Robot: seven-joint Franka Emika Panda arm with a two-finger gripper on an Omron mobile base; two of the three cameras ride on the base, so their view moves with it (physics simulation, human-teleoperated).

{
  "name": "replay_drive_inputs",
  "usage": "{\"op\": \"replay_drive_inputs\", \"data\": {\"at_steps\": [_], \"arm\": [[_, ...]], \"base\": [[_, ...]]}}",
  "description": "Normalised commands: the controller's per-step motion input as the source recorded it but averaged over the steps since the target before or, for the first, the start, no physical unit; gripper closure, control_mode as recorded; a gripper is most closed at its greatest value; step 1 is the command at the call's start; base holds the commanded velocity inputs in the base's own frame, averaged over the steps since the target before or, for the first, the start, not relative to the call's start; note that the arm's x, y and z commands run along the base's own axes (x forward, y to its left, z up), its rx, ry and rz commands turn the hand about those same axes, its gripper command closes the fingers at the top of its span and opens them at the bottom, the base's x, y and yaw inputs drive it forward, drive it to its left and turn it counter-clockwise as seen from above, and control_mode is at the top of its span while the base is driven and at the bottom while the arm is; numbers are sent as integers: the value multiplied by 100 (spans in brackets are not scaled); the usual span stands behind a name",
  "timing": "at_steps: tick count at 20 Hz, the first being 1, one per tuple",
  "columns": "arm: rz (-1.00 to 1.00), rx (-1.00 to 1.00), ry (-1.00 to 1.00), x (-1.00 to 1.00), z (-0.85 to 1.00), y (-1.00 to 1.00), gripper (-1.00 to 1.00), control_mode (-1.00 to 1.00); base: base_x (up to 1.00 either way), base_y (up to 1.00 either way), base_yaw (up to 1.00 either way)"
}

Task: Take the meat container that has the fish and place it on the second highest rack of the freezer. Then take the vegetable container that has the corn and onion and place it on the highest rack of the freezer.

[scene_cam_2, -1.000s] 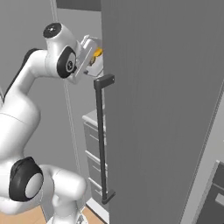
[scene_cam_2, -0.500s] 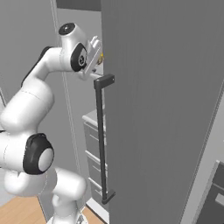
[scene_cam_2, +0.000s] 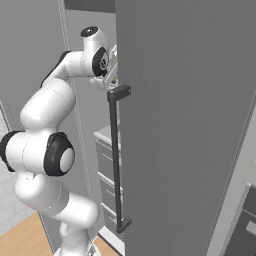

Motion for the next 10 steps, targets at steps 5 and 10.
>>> {"op": "replay_drive_inputs", "data": {"at_steps": [5,10], "arm": [[0,0,8,86,0,-2,100,-100],[0,-3,7,44,-26,-2,100,-100]], "base": [[0,0,0],[0,0,0]]}}
